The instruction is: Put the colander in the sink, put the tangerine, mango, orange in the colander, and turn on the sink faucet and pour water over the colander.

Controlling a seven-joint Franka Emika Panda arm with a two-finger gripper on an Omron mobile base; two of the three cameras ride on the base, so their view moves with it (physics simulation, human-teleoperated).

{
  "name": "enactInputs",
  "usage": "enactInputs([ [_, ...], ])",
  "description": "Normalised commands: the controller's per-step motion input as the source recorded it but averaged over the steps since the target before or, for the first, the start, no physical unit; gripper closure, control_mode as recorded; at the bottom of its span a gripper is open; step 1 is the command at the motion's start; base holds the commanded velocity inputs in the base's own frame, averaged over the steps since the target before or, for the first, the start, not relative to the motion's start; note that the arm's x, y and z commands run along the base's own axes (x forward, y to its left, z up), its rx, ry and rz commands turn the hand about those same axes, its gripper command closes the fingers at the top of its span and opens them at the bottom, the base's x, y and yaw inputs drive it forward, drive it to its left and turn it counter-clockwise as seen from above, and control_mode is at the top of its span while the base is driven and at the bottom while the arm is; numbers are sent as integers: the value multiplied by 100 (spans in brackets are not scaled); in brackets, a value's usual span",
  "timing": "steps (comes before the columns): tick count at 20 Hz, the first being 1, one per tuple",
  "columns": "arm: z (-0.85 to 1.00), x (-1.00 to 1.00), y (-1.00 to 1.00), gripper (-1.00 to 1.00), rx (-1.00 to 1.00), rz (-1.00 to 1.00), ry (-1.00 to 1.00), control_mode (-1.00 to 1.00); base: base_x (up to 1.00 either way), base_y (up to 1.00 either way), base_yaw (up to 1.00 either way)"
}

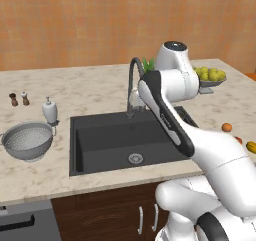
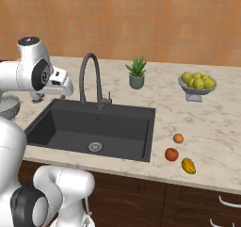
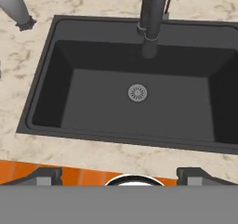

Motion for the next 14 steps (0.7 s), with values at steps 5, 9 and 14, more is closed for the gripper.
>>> enactInputs([
  [5,-31,-4,84,-100,1,0,-1,-100,0,0,0],
  [9,-56,-8,74,-100,7,0,-2,-100,0,0,0],
  [14,-33,-1,73,-100,5,0,0,-100,0,0,0],
])
